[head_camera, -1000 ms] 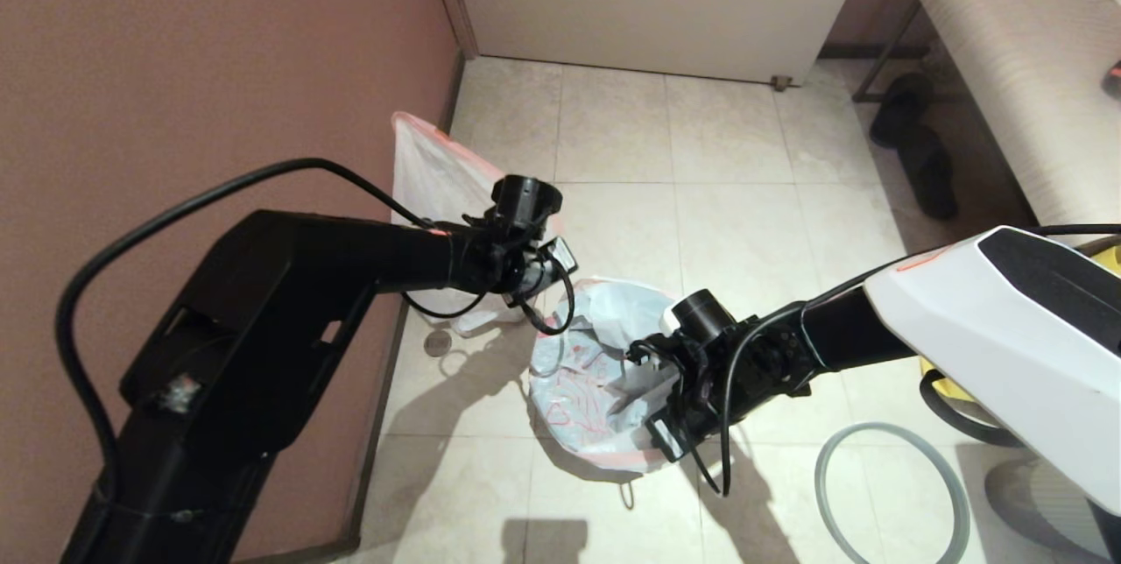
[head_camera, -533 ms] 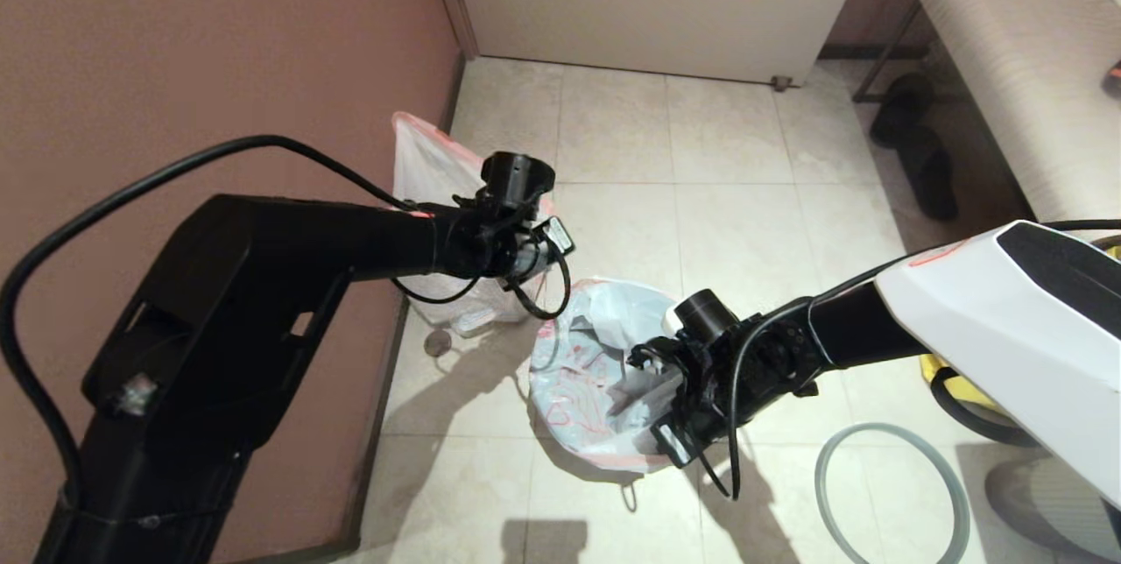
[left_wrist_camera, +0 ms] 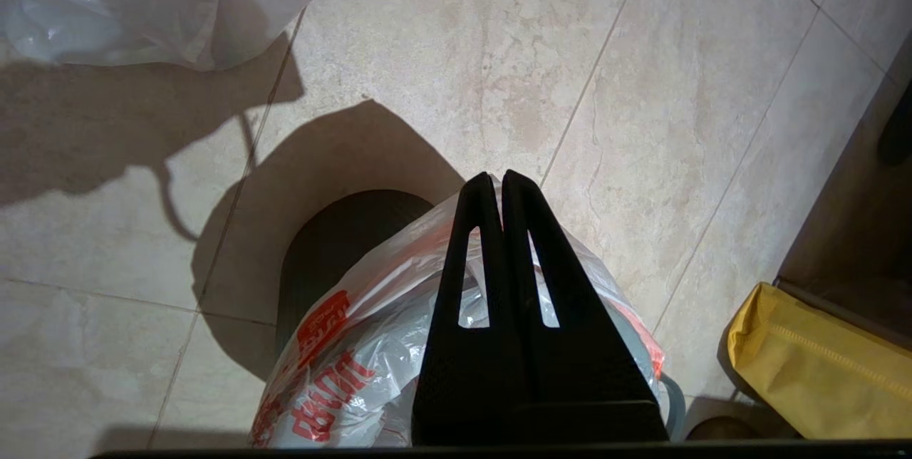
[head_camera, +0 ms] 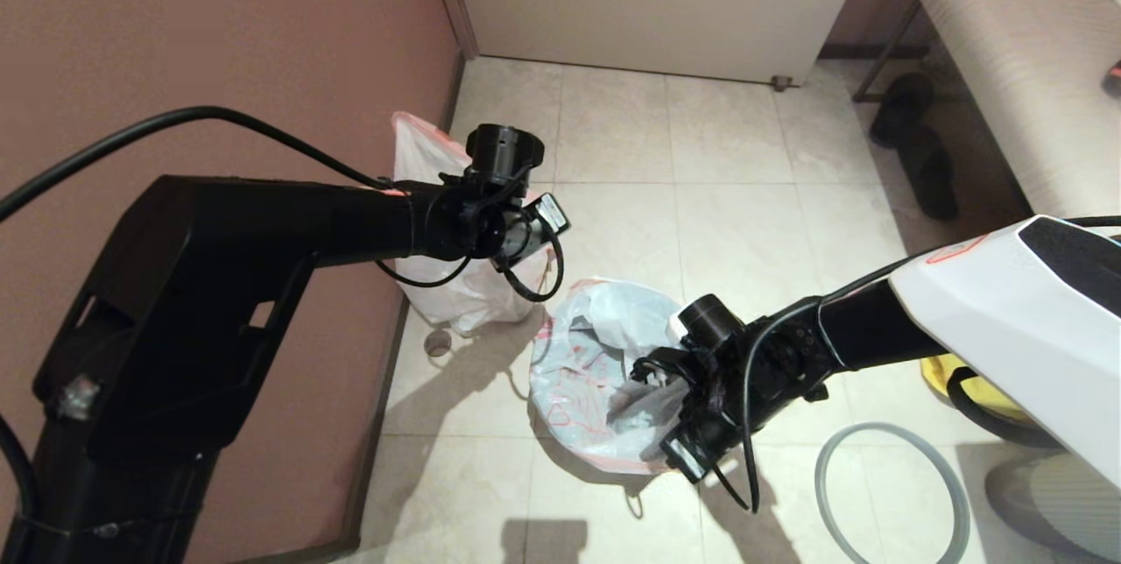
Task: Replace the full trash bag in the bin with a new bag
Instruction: Put the new garbage bag on the trash can
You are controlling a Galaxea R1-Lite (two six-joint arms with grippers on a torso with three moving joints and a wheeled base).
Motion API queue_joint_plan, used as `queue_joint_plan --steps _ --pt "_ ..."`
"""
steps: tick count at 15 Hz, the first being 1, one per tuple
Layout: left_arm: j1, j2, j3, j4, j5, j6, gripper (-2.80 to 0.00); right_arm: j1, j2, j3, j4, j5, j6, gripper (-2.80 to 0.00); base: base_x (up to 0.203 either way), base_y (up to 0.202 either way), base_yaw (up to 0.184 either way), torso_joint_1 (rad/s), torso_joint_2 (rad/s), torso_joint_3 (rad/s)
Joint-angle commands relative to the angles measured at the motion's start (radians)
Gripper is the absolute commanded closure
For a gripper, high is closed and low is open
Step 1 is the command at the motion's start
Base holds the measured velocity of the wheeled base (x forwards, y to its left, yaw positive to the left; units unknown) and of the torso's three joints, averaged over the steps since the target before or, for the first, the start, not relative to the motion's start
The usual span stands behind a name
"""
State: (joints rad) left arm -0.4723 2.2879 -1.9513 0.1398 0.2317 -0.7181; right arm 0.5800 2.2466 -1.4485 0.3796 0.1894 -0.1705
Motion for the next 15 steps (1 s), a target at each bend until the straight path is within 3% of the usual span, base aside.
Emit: queue_joint_plan --steps 1,13,15 --pt "0.0 -0.001 0.0 0.001 0.001 -0.004 0.0 0.003 -0.005 0.002 0.015 0.001 -0.012 0.0 0.0 0.0 0.0 0.0 0.0 0.0" --pt "-0.002 -0.001 0.0 0.001 0.002 -0.004 0.0 -0.006 -0.025 0.001 -0.005 0.009 -0.005 0.0 0.0 0.0 0.0 0.0 0.0 0.0" --pt "-0.002 -0.001 0.0 0.001 0.002 -0.003 0.0 -0.008 0.011 -0.002 -0.066 0.007 0.02 0.0 0.0 0.0 0.0 0.0 0.0 0.0"
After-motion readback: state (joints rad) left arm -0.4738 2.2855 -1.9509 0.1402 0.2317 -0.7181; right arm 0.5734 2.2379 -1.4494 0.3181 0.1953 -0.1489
